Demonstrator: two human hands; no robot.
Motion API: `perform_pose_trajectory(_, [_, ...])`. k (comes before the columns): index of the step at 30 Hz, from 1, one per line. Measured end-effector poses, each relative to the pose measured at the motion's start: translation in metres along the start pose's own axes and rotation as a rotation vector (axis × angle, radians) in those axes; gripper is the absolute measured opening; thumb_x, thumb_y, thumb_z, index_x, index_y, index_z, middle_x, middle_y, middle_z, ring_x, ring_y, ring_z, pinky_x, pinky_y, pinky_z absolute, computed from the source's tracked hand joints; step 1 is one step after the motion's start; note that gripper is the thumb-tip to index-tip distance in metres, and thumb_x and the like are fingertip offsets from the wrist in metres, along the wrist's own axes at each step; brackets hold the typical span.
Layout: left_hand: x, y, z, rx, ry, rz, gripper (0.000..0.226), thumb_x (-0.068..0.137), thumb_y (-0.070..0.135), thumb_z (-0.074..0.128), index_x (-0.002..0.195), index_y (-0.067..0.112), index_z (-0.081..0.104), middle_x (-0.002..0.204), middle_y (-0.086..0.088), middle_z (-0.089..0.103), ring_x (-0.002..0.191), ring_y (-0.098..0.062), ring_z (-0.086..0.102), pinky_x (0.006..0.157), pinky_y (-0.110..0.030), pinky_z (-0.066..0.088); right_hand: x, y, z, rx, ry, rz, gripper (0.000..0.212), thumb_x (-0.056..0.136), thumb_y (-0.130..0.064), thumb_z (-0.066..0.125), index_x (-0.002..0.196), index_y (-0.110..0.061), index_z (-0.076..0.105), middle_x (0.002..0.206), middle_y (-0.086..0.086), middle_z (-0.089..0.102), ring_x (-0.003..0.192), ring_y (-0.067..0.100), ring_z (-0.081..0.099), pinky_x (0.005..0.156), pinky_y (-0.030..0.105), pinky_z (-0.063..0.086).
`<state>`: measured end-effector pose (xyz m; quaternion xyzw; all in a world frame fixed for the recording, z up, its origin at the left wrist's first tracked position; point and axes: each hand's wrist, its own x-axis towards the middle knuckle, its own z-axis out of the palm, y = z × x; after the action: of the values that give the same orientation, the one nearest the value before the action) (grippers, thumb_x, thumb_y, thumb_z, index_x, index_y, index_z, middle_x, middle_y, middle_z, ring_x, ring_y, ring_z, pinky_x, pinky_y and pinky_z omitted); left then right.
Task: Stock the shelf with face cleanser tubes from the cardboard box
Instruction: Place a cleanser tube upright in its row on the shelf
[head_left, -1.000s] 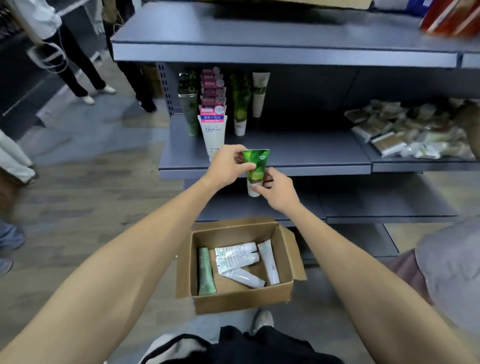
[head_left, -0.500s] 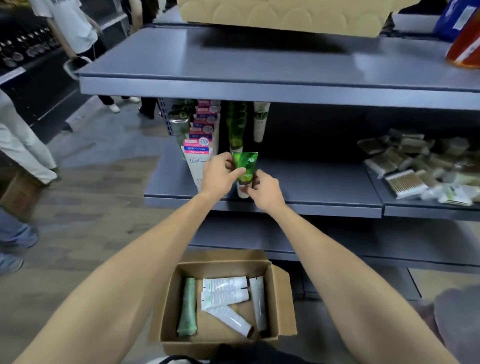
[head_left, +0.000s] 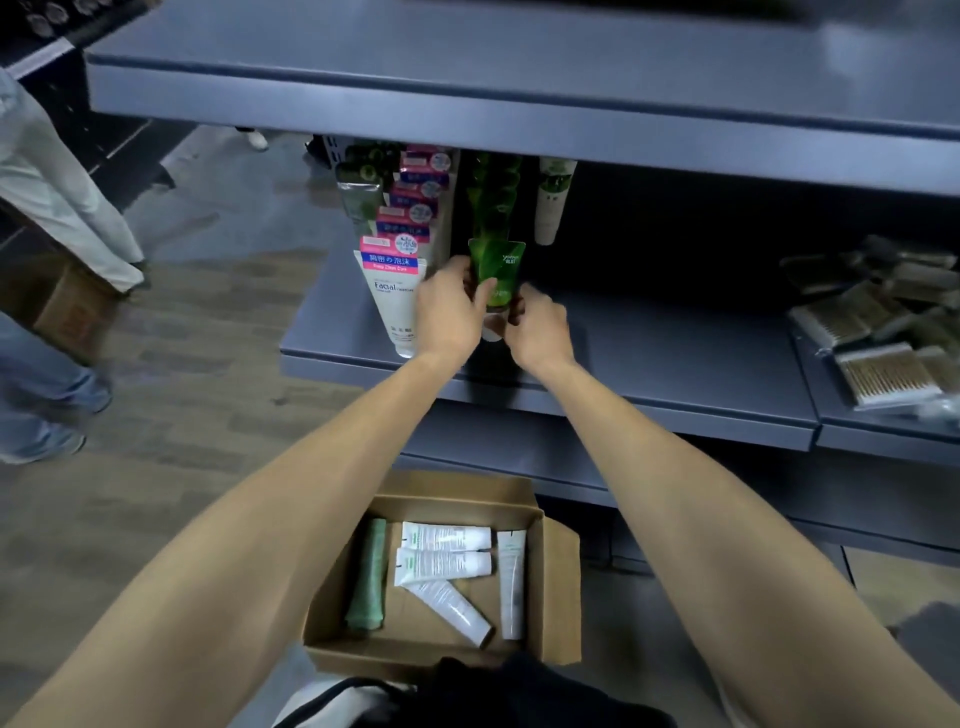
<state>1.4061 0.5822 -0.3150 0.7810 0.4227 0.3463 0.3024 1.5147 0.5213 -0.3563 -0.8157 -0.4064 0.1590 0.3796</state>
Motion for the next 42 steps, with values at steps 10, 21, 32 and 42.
perform_pose_trajectory(10, [0.011,0.004,0.017,-0.026,0.055,-0.133,0.022,0.092,0.021,0.060,0.111,0.010,0.062,0.099,-0.008,0.073,0.092,-0.028,0.068,0.081,-0.039,0.056,0.020,-0.011,-0.002,0.147,-0.024,0.125,0.025,0.100,-0.022,0.048,0.076,-0.025,0.054,0.077,-0.011,0.062,0.060,-0.002,0.057,0.041,0.004,0.035])
perform_pose_trajectory(21, [0.030,0.000,0.024,0.018,0.044,-0.138,0.027,0.096,0.023,0.052,0.119,0.009,0.058,0.111,-0.010,0.069,0.100,-0.030,0.066,0.083,-0.039,0.054,0.034,-0.019,0.001,0.229,-0.023,0.173,0.025,0.099,-0.034,0.049,0.075,-0.030,0.052,0.077,-0.014,0.059,0.067,-0.001,0.055,0.044,0.008,0.034])
perform_pose_trajectory(32, [0.038,0.004,0.027,0.111,0.040,-0.125,0.032,0.099,0.028,0.048,0.122,0.008,0.056,0.114,-0.013,0.066,0.102,-0.030,0.064,0.085,-0.041,0.053,0.041,-0.022,0.001,0.144,-0.018,0.155,0.016,0.099,-0.034,0.047,0.092,-0.022,0.055,0.078,-0.013,0.054,0.067,-0.002,0.049,0.049,0.010,0.032])
perform_pose_trajectory(42, [0.025,0.007,0.022,0.052,0.061,-0.111,0.027,0.097,0.020,0.050,0.119,0.007,0.058,0.110,-0.012,0.067,0.101,-0.028,0.063,0.085,-0.032,0.049,0.036,-0.019,0.004,0.027,-0.026,0.142,0.018,0.099,-0.024,0.041,0.096,-0.021,0.058,0.093,-0.006,0.059,0.083,0.015,0.055,0.065,0.025,0.043])
